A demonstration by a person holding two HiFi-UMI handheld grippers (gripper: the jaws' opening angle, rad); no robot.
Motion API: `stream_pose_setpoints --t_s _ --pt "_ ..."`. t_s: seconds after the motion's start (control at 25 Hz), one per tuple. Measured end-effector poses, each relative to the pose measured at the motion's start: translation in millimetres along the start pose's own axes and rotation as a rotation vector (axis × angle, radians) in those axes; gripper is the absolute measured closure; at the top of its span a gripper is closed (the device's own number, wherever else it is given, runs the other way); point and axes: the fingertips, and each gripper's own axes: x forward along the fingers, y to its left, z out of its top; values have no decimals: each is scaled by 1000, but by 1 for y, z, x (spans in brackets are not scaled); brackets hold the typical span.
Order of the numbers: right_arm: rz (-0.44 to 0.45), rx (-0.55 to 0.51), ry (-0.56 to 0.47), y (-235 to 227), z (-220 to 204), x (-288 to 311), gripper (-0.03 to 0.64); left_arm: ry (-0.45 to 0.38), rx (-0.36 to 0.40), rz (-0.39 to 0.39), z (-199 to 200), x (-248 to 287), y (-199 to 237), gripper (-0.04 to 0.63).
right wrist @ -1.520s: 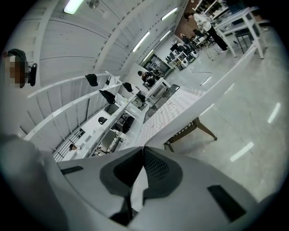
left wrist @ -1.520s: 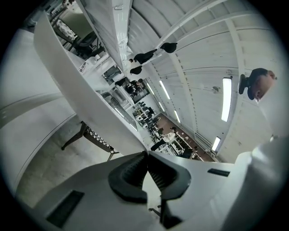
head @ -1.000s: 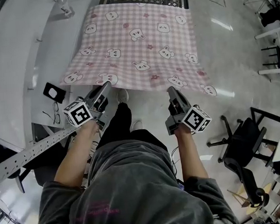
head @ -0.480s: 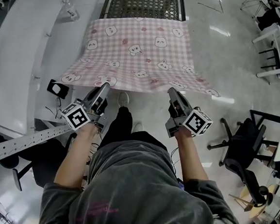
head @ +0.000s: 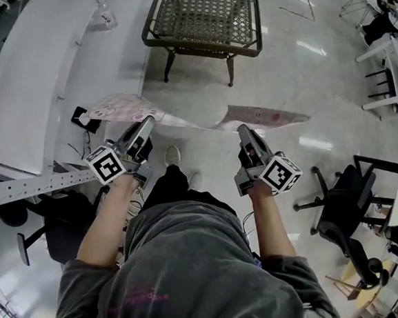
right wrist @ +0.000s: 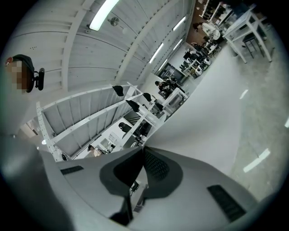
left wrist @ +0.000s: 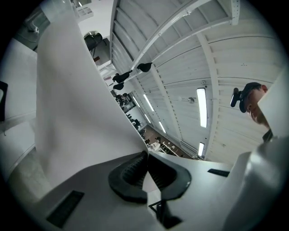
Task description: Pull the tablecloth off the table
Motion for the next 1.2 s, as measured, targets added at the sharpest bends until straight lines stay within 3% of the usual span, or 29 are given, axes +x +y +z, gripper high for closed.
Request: stream_pose_setpoints --t_s 0.32,1.2 --pt "41 -8 -19 34 12 -7 612 -79 -60 -79 19 -9 -34 594" --pt "55 -65 -76 81 30 2 612 -84 12 -118 60 -33 -47 594"
